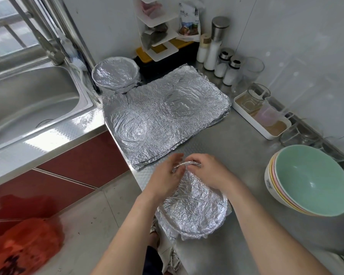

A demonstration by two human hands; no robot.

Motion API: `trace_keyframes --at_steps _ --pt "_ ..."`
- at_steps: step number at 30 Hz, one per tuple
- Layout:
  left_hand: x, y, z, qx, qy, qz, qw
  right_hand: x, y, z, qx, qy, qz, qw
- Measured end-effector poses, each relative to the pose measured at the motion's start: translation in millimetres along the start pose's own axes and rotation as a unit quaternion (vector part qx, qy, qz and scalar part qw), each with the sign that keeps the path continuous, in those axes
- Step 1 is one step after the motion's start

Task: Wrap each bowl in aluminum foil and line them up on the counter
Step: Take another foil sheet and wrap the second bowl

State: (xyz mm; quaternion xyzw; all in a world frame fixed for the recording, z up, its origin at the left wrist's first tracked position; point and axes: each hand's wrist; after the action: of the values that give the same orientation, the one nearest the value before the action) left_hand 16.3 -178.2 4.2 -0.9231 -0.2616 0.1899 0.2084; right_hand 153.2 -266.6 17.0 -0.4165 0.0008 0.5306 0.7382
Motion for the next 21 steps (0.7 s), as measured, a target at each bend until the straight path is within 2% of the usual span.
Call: trace_keyframes --at_steps 3,6,11,16,21 --pt "1.1 -3.9 -2.1 -0.028 -0.014 0.044 0.999 2.2 -0.3 -5.0 0.038 0.005 0.004 0.999" --pt "0.8 -5.0 -4.2 -0.078 -0.045 0.048 0.995 0.0 -1.4 -4.3 0.075 0.004 0.018 0.997" --pt "2.5 -1.2 1.6 -0.026 -0.046 0.044 0.998 -7.1 -4.4 -8.7 0.089 -0.003 0.017 0.996" --pt "-1.2 -0.8 1.2 0.036 -0.003 0.037 0.999 -11.5 0.3 -9.7 0.078 -0.011 -0.014 0.997" --pt "-5.2 2.6 3.8 0.063 0.008 0.006 0.998 -7.4 2.2 -7.9 0.005 -0.044 -0.040 0.998"
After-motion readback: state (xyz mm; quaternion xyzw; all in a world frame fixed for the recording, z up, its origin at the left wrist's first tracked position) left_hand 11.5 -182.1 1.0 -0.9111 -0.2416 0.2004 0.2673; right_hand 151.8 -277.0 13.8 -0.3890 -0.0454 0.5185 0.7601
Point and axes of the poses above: each hand's wrist, its own x-axis towards the middle knuckle, its own y-axis out of the palm, z = x × y, and after that the axes turned 4 degrees about y, right-handed
